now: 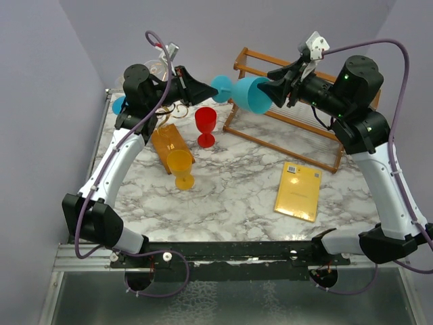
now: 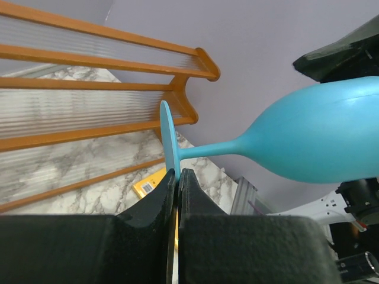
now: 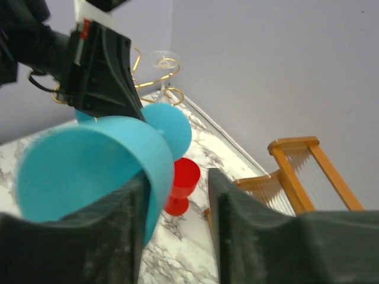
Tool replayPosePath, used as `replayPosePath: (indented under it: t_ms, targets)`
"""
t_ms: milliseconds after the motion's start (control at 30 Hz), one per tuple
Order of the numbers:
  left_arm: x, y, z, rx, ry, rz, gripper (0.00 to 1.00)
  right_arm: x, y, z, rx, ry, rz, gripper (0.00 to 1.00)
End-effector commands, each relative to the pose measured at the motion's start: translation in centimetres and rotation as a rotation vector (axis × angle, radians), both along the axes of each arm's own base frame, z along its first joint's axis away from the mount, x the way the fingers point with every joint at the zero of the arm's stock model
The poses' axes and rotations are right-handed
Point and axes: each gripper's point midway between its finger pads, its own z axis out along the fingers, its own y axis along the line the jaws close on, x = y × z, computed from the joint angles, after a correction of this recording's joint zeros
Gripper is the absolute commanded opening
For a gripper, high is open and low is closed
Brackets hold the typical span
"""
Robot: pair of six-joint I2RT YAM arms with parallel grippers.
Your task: Place the wine glass upside down on the wine glass rack
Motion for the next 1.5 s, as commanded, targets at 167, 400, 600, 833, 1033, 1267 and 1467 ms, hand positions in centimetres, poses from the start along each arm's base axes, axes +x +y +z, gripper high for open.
replayPosePath:
  t_ms: [167,400,600,833,1033,1267,1467]
  targets:
    - [2.4,4.8,4.9,0.026,-0.155,0.163,0.00,0.6,-2.6,0.1,-0.063,-0.089,-0.139,0.79]
    - [5.0,11.2,7.8,0.120,-0.260,0.419,0.00,0.7,-3.8,-1.0,-0.151,-0.109,-0.185,0.86]
    - [6.5,15.8,10.7,0.344,-0.430,0.702,0.00,0.9,-3.3,-7.6,-0.334,-0.091,-0.105,1.00]
    - [8.1,20.2,12.7,0.563,-0.547,0.946,0.00,-0.6,-1.4,-16.7,-0.438,-0.023,0.096,1.00]
    - [9.3,20.7,12.5,0.831,-0.659,1.059,0.00,-2.5,-0.3,-20.6,-0.403,0.019,0.197,1.00]
    - [11.1,19.2,12.1,1.035,-0.776,1.094,0.00,-2.5,-0.1,-22.5,-0.400,0.058,0.211,1.00]
    - [13.6,17.1,9.8,1.219,-0.843,1.033,0.00,-2.5,-0.2,-23.5,-0.405,0.072,0.208,1.00]
